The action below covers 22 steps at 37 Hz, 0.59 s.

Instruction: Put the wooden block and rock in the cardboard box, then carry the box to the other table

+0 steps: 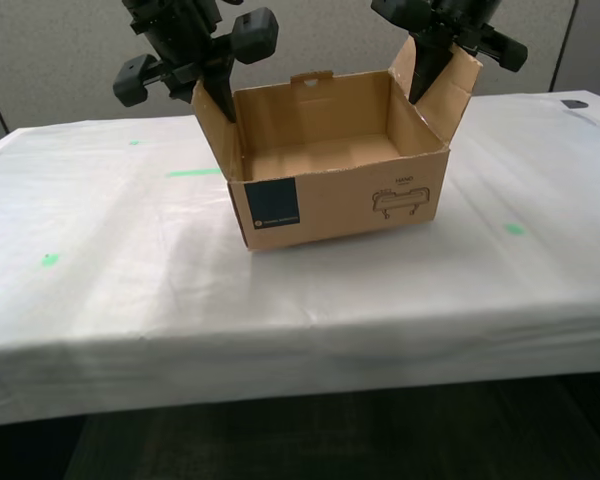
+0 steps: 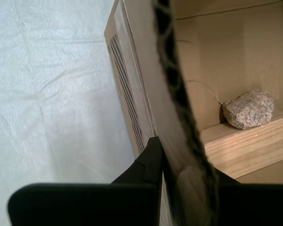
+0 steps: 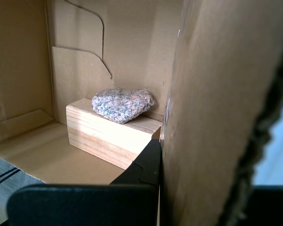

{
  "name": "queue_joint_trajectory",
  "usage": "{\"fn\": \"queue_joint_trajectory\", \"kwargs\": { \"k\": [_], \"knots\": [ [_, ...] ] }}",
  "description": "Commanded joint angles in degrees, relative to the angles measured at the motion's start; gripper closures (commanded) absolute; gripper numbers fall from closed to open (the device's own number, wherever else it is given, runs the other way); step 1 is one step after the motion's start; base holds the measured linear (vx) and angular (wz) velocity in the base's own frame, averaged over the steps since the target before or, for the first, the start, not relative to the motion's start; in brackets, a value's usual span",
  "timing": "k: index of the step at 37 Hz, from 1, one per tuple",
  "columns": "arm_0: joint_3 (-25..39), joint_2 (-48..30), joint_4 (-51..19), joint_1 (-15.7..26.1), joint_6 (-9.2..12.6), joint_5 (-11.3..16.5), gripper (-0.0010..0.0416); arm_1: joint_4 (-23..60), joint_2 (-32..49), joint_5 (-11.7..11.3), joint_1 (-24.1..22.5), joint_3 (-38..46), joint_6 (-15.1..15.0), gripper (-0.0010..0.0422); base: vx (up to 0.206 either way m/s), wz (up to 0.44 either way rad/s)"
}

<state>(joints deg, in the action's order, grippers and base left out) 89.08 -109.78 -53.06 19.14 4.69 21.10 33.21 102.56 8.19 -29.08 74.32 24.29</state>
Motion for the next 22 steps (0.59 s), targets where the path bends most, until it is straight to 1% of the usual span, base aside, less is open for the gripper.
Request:
{"fn": "queue_joint_trajectory", "kwargs": {
  "k": [1, 6, 10, 12, 17, 22],
  "knots": [
    [0.09, 0.02, -0.11, 0.46, -0.24, 1.31, 0.0407, -0.26, -0.2, 1.22, -0.02, -0.57, 0.85, 0.0413, 0.152, 0.0],
    [0.09, 0.02, 0.09, 1.22, -0.31, 1.33, 0.0406, -0.35, -0.72, 0.98, 0.0, -1.84, 1.49, 0.0413, 0.15, -0.005],
    [0.09, 0.02, 0.48, 1.88, -0.39, 1.33, 0.0407, -0.42, -2.91, -1.84, 0.0, -3.5, 2.62, 0.0413, 0.145, 0.0],
    [0.09, 0.02, 0.46, 2.43, -0.39, 1.33, 0.0407, -0.37, -4.68, -2.58, 0.04, -4.74, 2.99, 0.0413, 0.139, -0.003],
    [0.09, 0.02, 0.63, 3.65, -0.37, 1.33, 0.0406, -0.2, -8.35, -2.58, 0.22, -7.48, 3.39, 0.0413, 0.135, 0.0],
    [0.07, 0.02, 1.66, 4.94, -0.2, 1.33, 0.0407, -0.07, -9.27, -2.58, 0.2, -8.31, 3.41, 0.0413, 0.114, 0.007]
  ]
}}
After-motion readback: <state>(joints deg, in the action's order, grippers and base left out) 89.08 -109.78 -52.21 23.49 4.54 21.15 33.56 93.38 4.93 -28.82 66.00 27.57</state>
